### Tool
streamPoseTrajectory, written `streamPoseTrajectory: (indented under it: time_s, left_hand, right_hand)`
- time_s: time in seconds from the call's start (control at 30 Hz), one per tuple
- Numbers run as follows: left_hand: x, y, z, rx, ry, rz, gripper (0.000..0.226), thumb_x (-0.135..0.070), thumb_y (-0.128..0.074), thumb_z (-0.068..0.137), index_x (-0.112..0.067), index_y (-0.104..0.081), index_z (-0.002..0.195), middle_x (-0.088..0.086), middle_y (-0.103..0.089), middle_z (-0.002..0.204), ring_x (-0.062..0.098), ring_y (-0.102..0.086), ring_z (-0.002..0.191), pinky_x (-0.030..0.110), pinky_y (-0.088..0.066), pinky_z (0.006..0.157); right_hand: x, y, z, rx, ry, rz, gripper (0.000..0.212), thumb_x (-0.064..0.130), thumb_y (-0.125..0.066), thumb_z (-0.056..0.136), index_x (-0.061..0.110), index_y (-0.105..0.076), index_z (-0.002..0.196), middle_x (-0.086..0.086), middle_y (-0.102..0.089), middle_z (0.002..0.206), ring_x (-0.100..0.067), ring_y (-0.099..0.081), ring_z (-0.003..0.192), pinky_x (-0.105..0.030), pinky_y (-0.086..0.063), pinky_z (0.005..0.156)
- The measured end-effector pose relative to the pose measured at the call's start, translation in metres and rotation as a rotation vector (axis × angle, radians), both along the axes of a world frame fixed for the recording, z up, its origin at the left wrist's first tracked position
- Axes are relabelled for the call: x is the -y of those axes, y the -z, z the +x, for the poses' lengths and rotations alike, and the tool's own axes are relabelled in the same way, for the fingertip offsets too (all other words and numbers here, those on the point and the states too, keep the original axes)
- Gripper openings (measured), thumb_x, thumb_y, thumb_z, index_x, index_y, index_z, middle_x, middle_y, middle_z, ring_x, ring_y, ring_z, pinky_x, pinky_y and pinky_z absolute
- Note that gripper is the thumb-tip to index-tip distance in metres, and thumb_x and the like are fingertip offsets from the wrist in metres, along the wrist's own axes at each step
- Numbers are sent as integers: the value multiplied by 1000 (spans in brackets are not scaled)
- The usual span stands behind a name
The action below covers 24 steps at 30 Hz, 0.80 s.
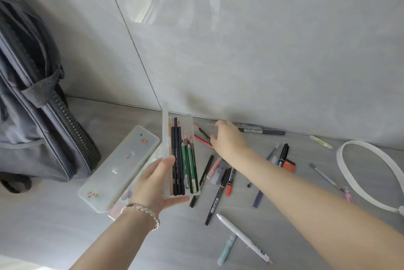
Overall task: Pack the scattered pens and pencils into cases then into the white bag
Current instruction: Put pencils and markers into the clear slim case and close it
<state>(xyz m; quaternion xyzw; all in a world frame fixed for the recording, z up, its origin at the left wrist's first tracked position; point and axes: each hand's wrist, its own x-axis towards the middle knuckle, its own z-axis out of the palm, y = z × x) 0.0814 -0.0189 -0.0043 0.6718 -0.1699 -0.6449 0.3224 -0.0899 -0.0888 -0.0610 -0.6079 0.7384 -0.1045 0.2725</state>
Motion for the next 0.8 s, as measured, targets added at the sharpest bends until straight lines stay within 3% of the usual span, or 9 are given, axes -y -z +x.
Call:
streamPoseTrajectory:
  time_s: [0.13,0.33,0.43,0.5,0.57,0.63,0.7,0.73,0.8]
  left_hand:
    - [10,4,7,19,-9,-9,28,-27,-60,86,-18,-52,112,-11,-40,117,13,-33,113,49,-59,62]
    - [15,14,10,-3,13,15,37,-29,-62,84,-20,-51,118,-13,-38,120,13,-33,114,53,-58,69]
    - [14,16,11,-9,18,21,39,-31,-63,83,-21,-51,118,-12,-39,122,14,-34,115,53,-58,69]
    - [13,16,10,-12,21,18,44,-31,-63,82,-19,-50,122,-12,-39,123,14,-33,117,53,-58,69]
    - [10,15,8,-11,21,26,45,-30,-63,82,-19,-50,124,-12,-38,124,16,-34,123,52,-58,67]
    - [6,14,3,3,49,35,41,-30,-63,83,-19,-51,122,-11,-37,123,19,-33,128,52,-58,68]
    - [0,14,-4,-12,80,54,32,-28,-63,84,-20,-54,113,-12,-37,121,18,-32,123,55,-56,72]
    - [-4,14,-8,-15,108,62,26,-28,-63,84,-21,-56,108,-11,-38,122,16,-32,119,54,-56,71]
    - [-13,16,-17,-22,186,69,25,-29,-63,83,-21,-58,106,-10,-40,125,16,-34,118,52,-57,68]
  right_hand:
    - [21,23,16,-283,-208,141,42,19,-52,92,2,-40,128,-16,-46,129,-31,-44,119,-41,-44,92]
    - [19,37,37,-297,-181,175,35,-3,-39,91,-5,-37,126,-23,-48,130,-36,-49,118,-40,-45,91]
    - [15,34,35,-173,-53,211,34,-3,-36,92,-4,-36,126,-22,-52,125,-36,-52,114,-39,-46,86]
    - [10,26,29,-24,56,229,35,-1,-36,93,-5,-32,127,-16,-59,101,-34,-59,105,-34,-48,72]
    - [-1,11,27,123,173,224,32,2,-32,94,-7,-31,126,-7,-53,83,-24,-61,87,-29,-42,64]
    - [-20,-4,23,303,265,190,18,9,-25,99,3,-41,106,-5,-45,78,-8,-44,61,-21,-32,55]
    - [-43,-26,19,544,378,179,22,18,-22,101,8,-38,91,-2,-33,67,-8,-32,49,-17,-29,42]
    - [-54,-35,16,621,446,181,23,20,-22,102,8,-40,95,-1,-32,65,-9,-34,48,-14,-31,39]
    - [-74,-47,9,807,574,153,22,21,-26,101,9,-44,103,0,-35,64,-10,-38,49,-14,-41,50]
